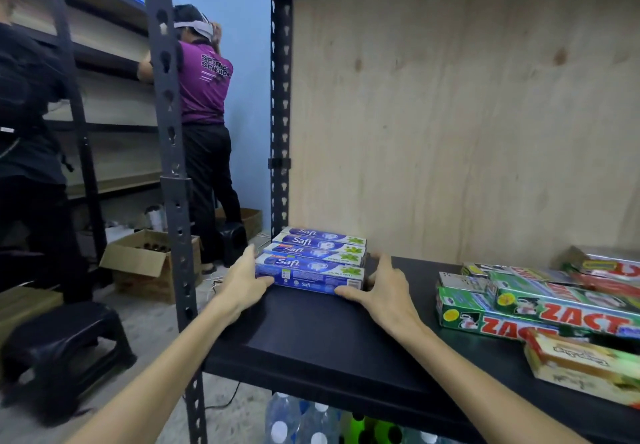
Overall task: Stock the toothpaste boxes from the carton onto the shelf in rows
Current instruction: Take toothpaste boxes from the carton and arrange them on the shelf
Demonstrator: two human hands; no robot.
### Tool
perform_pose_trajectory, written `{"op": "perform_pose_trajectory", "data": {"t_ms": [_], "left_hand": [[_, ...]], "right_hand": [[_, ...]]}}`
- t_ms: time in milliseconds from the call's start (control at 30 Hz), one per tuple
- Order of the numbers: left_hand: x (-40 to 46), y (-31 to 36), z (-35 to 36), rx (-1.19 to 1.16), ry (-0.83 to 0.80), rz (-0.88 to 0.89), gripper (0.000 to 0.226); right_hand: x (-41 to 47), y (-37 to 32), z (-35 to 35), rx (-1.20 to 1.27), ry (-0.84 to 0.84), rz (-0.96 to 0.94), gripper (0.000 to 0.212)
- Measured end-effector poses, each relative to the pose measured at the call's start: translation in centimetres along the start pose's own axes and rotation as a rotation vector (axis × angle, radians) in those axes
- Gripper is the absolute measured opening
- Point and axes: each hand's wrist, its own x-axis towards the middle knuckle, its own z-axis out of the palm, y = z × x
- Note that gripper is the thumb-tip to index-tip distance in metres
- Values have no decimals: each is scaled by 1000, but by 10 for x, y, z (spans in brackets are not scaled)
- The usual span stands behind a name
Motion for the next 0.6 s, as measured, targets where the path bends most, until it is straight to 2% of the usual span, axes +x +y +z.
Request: {"op": "perform_pose_trajectory", "data": {"t_ms": [100, 200, 500, 600], "left_hand": [[4, 1, 0, -41, -62, -5, 85], [7, 5, 1, -8, -94, 9, 74], [3, 3, 7, -65, 9, 54, 83], [1, 2, 11, -75, 0, 81, 88]], "right_hand": [[7, 3, 1, 4, 2, 10, 90], [7, 3, 0, -17, 1, 4, 93], [6, 0, -2, -138, -38, -42, 76], [0, -1, -5, -88, -27, -25, 84]]}}
